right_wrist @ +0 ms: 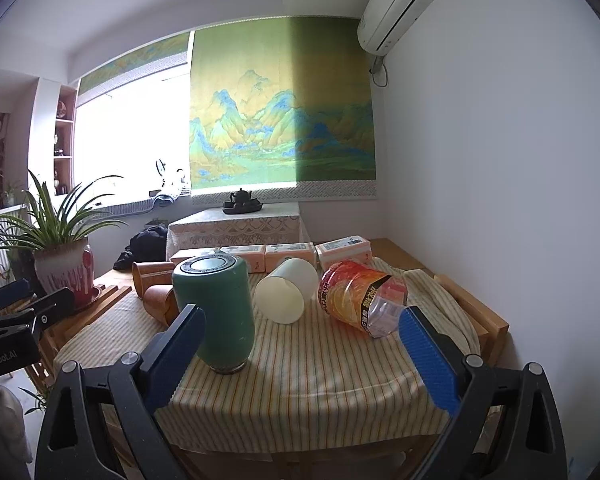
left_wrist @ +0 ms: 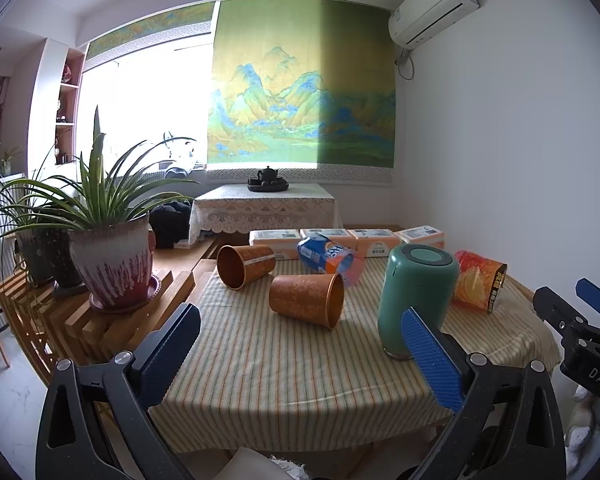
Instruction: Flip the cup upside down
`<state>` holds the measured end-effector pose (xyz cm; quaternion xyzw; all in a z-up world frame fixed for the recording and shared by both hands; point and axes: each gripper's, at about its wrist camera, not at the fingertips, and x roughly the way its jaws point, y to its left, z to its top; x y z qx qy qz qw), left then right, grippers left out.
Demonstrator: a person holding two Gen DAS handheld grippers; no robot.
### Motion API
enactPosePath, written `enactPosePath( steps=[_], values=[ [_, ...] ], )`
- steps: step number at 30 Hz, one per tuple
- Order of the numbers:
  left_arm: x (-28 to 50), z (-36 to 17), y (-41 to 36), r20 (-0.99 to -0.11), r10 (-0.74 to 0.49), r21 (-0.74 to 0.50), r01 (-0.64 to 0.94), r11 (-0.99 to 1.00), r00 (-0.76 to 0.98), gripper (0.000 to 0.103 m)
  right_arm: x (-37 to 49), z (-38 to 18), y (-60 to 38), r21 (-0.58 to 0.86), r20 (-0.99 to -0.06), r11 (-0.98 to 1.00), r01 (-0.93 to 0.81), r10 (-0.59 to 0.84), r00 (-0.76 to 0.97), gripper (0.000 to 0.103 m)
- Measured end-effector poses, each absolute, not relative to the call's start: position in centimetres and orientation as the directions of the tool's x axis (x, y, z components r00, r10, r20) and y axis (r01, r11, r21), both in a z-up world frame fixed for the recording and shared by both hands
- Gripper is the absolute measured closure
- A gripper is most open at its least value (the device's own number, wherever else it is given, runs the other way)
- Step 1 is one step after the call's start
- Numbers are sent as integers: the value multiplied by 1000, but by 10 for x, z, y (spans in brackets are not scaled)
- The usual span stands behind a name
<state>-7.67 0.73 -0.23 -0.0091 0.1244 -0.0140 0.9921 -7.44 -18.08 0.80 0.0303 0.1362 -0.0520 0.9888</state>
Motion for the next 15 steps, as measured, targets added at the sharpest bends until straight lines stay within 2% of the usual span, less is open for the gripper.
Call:
enactPosePath(
  steps=[15],
  values=[
    [-75, -2, 8, -242, -18, -25, 12, 1000, 970, 1, -73, 9, -185, 50, -278, 992, 113, -95, 956, 7]
  ],
)
